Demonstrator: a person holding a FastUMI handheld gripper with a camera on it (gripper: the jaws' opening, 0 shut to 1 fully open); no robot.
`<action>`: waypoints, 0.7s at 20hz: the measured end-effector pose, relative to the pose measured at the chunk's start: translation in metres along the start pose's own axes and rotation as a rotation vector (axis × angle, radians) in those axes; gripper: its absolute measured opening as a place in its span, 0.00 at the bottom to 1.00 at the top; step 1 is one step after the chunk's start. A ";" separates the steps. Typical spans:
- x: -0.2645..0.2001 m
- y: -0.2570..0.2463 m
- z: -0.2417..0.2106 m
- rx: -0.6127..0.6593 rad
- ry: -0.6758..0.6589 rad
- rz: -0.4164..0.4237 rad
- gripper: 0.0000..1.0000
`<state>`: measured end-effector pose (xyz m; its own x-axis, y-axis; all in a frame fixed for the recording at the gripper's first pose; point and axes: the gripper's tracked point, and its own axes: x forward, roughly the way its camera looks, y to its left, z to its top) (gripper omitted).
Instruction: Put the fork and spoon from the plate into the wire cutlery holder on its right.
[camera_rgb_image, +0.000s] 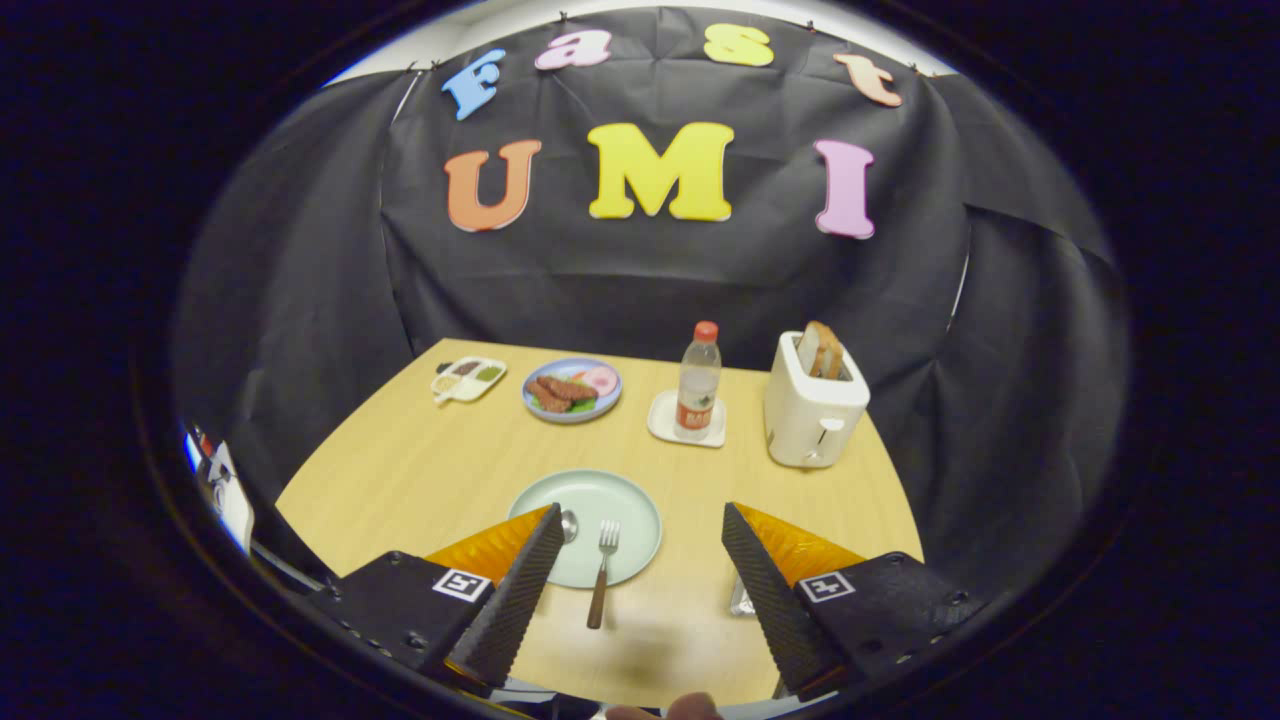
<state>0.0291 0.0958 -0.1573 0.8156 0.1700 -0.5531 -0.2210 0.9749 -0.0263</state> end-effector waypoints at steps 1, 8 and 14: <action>0.009 0.005 -0.011 0.005 0.049 0.012 0.96; 0.056 0.027 -0.080 -0.015 0.327 0.027 0.96; 0.086 0.034 -0.121 -0.021 0.510 0.030 0.96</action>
<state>0.0273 0.1260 -0.3067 0.4448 0.1013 -0.8899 -0.2551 0.9667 -0.0175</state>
